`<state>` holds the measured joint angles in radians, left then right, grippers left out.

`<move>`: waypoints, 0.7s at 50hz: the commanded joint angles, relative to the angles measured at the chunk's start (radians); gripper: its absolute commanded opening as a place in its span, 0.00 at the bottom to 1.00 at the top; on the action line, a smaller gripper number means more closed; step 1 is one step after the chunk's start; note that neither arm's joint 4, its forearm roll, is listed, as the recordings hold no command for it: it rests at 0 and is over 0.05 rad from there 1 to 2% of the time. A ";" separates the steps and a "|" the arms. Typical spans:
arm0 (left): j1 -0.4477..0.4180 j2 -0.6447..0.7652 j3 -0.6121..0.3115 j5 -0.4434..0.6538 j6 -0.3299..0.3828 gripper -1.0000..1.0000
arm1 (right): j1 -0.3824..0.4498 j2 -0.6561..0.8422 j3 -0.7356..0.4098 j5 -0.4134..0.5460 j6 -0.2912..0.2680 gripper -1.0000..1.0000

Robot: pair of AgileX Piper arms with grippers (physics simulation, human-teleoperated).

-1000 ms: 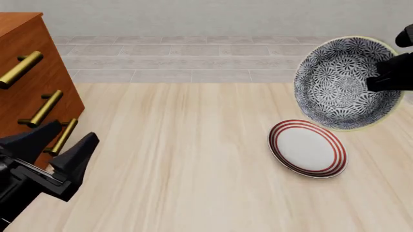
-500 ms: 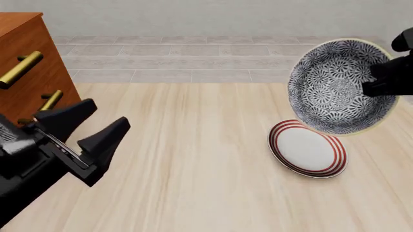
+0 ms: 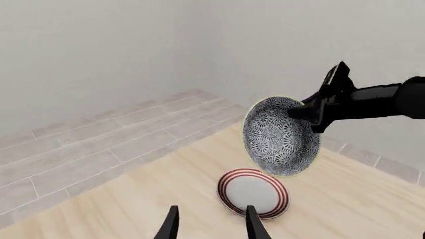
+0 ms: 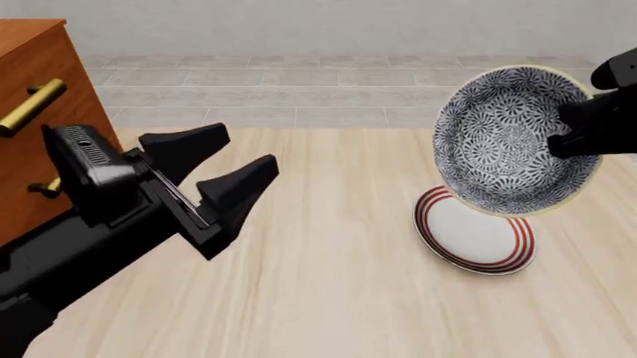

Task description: Put the bowl on top of the cabinet.

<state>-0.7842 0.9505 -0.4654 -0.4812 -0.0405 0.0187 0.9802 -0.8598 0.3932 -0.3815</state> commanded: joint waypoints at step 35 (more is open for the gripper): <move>-0.204 0.135 -0.199 0.054 -0.069 1.00 | 0.209 0.077 -0.026 -0.064 0.009 0.00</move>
<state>-0.9698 1.0648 -0.6376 -0.4328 -0.0928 0.1888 1.0453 -0.8815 0.3404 -0.3767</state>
